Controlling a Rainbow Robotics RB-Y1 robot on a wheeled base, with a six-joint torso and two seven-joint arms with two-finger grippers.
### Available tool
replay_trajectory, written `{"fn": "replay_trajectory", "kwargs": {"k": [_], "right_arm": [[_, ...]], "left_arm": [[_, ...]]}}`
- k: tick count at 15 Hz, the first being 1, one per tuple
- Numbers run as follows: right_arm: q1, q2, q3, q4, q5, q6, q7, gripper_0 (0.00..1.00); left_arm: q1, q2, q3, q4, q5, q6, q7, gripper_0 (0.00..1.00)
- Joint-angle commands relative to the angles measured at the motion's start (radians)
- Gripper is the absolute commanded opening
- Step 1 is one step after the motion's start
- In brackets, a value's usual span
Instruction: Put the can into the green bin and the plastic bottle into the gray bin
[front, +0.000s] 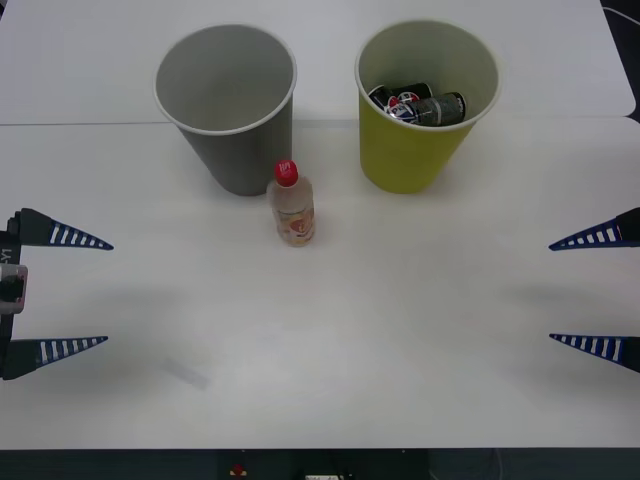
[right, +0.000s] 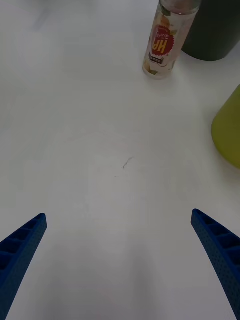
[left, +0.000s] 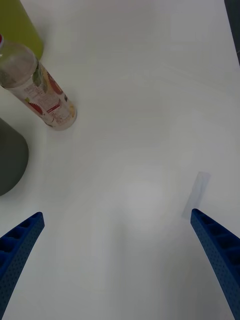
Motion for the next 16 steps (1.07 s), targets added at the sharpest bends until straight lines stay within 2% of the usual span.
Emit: {"fn": "replay_trajectory", "kwargs": {"k": [1,4,7,16], "right_arm": [[0.0,0.0,0.0,0.0,0.0,0.0,0.0,1.0],[0.0,0.0,0.0,0.0,0.0,0.0,0.0,1.0],[0.0,0.0,0.0,0.0,0.0,0.0,0.0,1.0],[0.0,0.0,0.0,0.0,0.0,0.0,0.0,1.0]], "left_arm": [[0.0,0.0,0.0,0.0,0.0,0.0,0.0,1.0],[0.07,0.011,0.056,-0.019,0.046,0.018,-0.006,1.0],[0.085,0.019,0.042,-0.027,0.046,0.059,0.003,1.0],[0.08,0.021,-0.187,-0.005,0.192,0.363,0.098,1.0]]}}
